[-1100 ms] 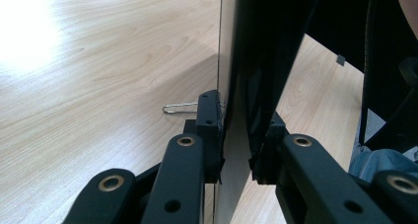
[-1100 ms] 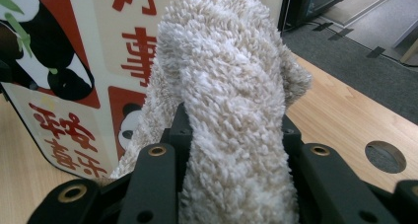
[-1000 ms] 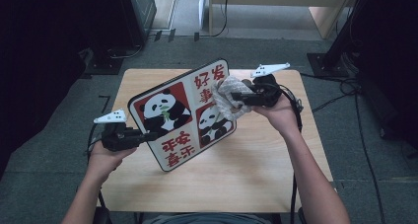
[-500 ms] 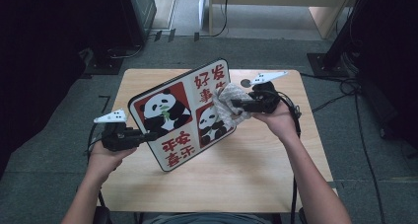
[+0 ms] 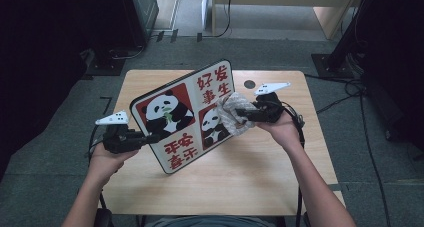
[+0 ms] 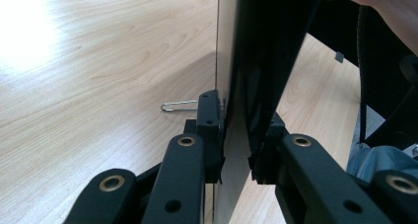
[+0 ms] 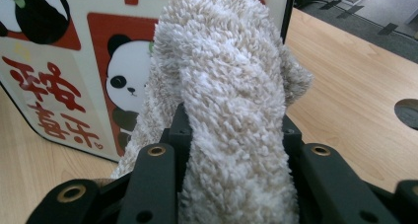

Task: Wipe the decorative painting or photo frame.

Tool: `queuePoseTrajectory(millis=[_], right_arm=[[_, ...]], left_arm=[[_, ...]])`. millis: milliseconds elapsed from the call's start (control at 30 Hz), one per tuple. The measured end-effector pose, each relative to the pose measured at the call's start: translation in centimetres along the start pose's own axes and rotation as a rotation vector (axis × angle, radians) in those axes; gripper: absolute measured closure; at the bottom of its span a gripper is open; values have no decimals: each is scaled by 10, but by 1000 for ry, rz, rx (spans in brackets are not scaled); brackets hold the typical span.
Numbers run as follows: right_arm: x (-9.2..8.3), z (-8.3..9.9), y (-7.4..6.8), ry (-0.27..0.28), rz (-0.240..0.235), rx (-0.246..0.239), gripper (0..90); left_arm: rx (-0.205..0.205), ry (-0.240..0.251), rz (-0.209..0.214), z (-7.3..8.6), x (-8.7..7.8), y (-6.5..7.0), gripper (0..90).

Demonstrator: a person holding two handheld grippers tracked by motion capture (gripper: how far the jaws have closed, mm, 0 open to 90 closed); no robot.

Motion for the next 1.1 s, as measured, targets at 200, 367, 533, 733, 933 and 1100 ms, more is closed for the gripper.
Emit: queuePoseTrajectory(millis=[200, 367, 533, 733, 933, 1100], right_arm=[[2, 11, 2, 3, 9, 6, 648], [3, 18, 1, 4, 17, 21, 648], [5, 30, 2, -18, 29, 47, 648], [7, 38, 2, -14, 33, 38, 648], [9, 52, 4, -37, 30, 60, 648], [11, 63, 4, -62, 34, 48, 647]], left_arm=[[1, 1, 2, 0, 0, 0, 786], [2, 1, 5, 0, 0, 0, 787], [2, 6, 7, 0, 0, 0, 787], [1, 6, 9, 0, 0, 1, 787], [0, 2, 16, 0, 0, 1, 787], [4, 0, 20, 0, 0, 1, 787]])
Point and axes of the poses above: each handheld gripper's, and its own axes: x roughly forward along the jaws, z roughly out of its underside, y roughly to its right, the point moved 10 cm from there along x, roughly forward along the jaws, and after that the axes turned 12 degrees about y, right-handed, at the moved point
